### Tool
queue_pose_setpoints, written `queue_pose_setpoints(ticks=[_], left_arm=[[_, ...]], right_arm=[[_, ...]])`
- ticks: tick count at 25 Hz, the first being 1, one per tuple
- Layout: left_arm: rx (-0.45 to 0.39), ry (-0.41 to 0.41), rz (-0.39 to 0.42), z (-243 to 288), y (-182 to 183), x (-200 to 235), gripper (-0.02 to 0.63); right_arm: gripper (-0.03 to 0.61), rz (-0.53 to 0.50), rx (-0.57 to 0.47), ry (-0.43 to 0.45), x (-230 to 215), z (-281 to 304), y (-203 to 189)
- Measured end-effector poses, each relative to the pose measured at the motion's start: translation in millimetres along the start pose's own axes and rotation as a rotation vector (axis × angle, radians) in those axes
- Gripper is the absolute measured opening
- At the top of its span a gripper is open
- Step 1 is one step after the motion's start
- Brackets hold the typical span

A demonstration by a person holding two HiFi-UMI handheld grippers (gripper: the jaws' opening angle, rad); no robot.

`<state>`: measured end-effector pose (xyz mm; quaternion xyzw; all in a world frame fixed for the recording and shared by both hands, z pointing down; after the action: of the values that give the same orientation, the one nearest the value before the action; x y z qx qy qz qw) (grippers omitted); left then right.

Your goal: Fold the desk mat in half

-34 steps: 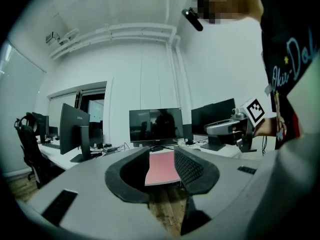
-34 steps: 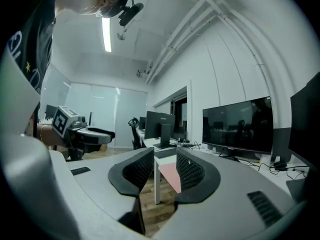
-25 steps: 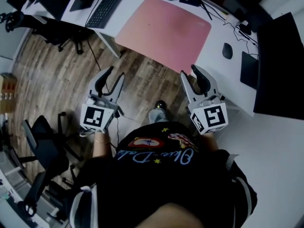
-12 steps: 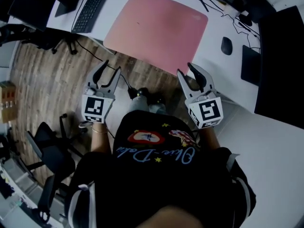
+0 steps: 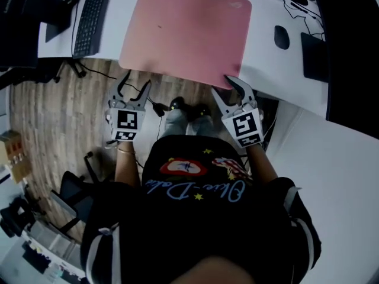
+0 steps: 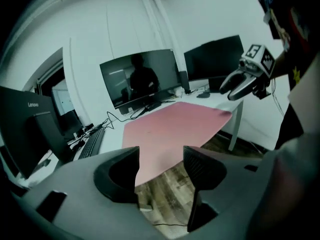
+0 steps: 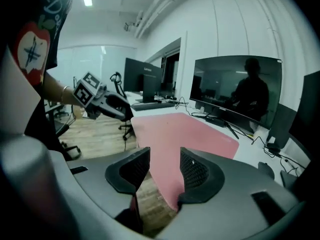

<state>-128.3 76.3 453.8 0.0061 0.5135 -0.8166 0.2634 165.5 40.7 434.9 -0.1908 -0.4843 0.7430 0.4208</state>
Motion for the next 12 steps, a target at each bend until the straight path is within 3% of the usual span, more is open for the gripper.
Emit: queue_pose_setpoints(ticks=[6,12], left_arm=[[0.128,-0.071,0.221,34.8,-31.3,4.3,0.276],[0.175,-0.139,0.333,56.0,-51.5,4.1,0.276]], right_arm=[[0.175,-0.177,0.140,-0.022,17.3,29.5,-16.2],[0.178,-0.306,0.283,-0.081,25.3,46.5,-41.7]])
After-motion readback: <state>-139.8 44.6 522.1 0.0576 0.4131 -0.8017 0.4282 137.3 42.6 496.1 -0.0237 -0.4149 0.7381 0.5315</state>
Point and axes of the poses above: the fingertips, and each gripper's own axes: z forward along the fingers, x to its left, y out of its top, the point moved 8 cm from there along -z, backward along the fingers, and after that the axes turned 5 degrees about -x, right-handed, at the moved point
